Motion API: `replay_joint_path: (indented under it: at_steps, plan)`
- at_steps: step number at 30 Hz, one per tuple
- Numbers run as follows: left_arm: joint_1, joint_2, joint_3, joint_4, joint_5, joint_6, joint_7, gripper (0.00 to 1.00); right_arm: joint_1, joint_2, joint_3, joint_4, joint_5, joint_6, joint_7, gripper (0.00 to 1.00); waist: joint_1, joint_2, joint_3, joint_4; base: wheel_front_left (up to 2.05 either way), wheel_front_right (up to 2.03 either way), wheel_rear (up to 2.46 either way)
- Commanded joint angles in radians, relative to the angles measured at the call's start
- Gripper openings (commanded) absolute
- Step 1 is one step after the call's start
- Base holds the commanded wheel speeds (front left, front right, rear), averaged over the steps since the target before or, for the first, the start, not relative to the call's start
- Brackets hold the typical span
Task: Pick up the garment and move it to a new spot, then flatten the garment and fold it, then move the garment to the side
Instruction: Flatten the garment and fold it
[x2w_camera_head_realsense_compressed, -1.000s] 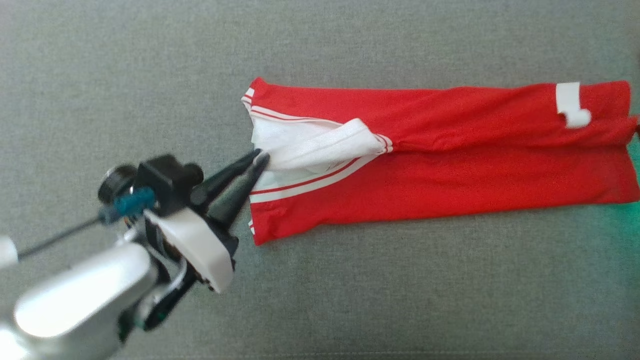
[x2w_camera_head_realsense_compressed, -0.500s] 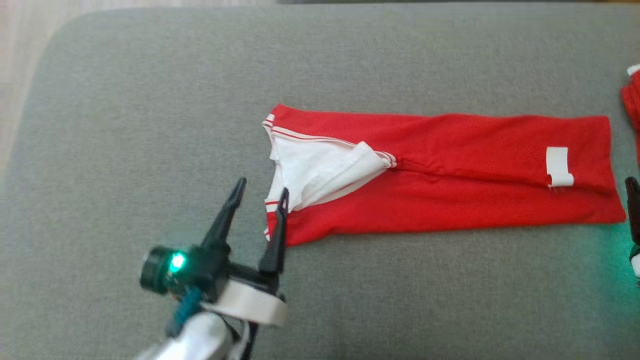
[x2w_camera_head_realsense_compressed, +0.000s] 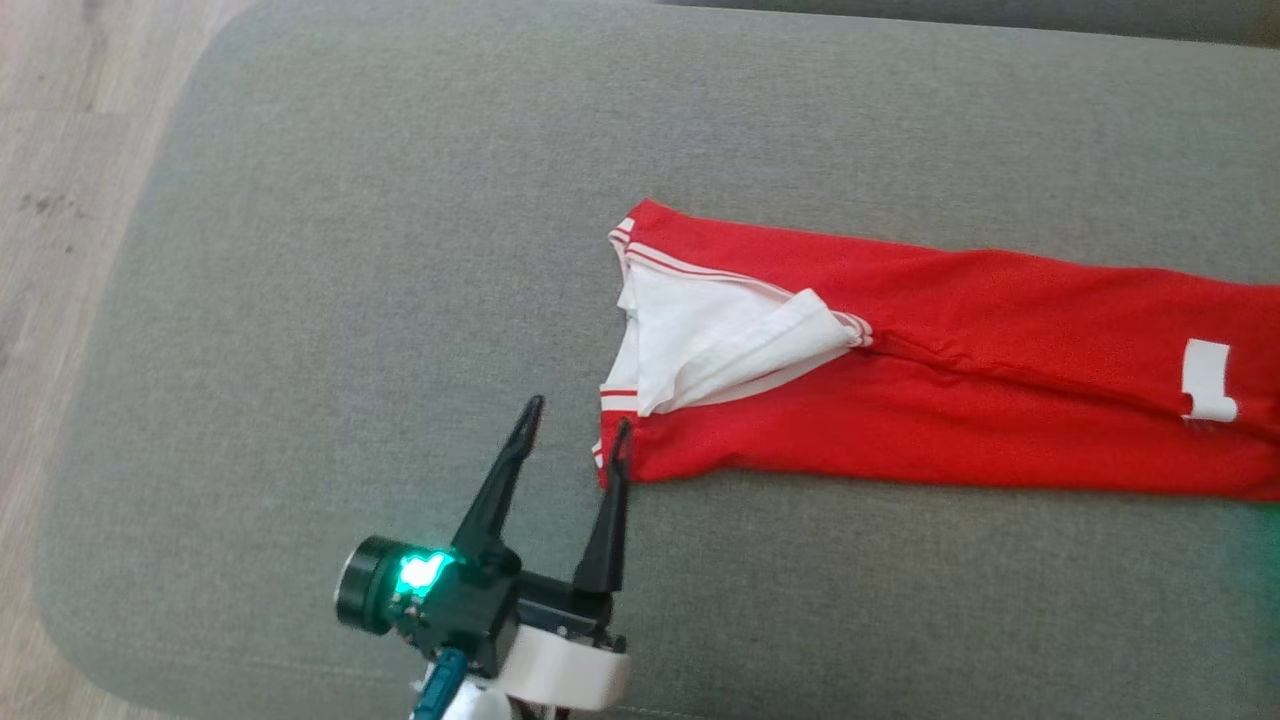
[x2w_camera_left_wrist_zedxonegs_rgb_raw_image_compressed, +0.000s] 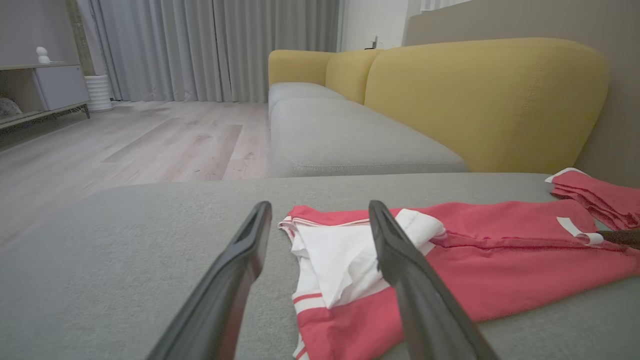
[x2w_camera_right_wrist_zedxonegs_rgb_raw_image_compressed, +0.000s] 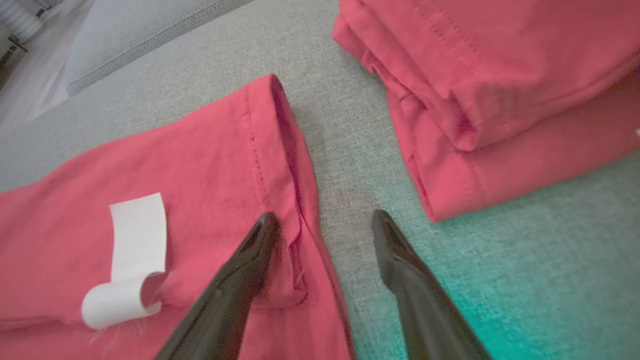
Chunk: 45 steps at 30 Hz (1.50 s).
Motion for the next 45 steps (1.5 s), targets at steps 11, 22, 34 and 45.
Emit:
replay_joint_path:
  at_steps: [11, 22, 34, 45]
  plan:
    - [0.069, -0.054, 0.158, 0.000, 0.084, -0.082, -0.009, 1.00, 0.020, -0.110, -0.004, -0.092, -0.012, 0.007, 0.054, 0.00, -0.0001, -0.0001, -0.036, -0.013, 0.00, 0.00, 0.00]
    - [0.112, -0.094, 0.232, 0.021, 0.129, -0.147, -0.009, 1.00, -0.058, -0.234, -0.063, -0.316, -0.080, 0.007, 0.141, 0.00, -0.0001, -0.0001, -0.079, -0.065, 0.00, 0.00, 0.00]
    - [0.133, -0.131, 0.271, 0.060, 0.166, -0.217, -0.009, 1.00, -0.009, 0.036, -0.096, -0.742, -0.238, 0.007, 0.301, 0.00, -0.0001, -0.0001, -0.106, -0.035, 0.00, 0.00, 0.00]
    - [0.138, -0.161, 0.289, 0.081, 0.183, -0.251, -0.009, 1.00, 0.028, 0.357, -0.008, -0.781, -0.346, 0.007, 0.399, 0.14, -0.0001, -0.0001, -0.104, 0.017, 0.00, 0.00, 0.00]
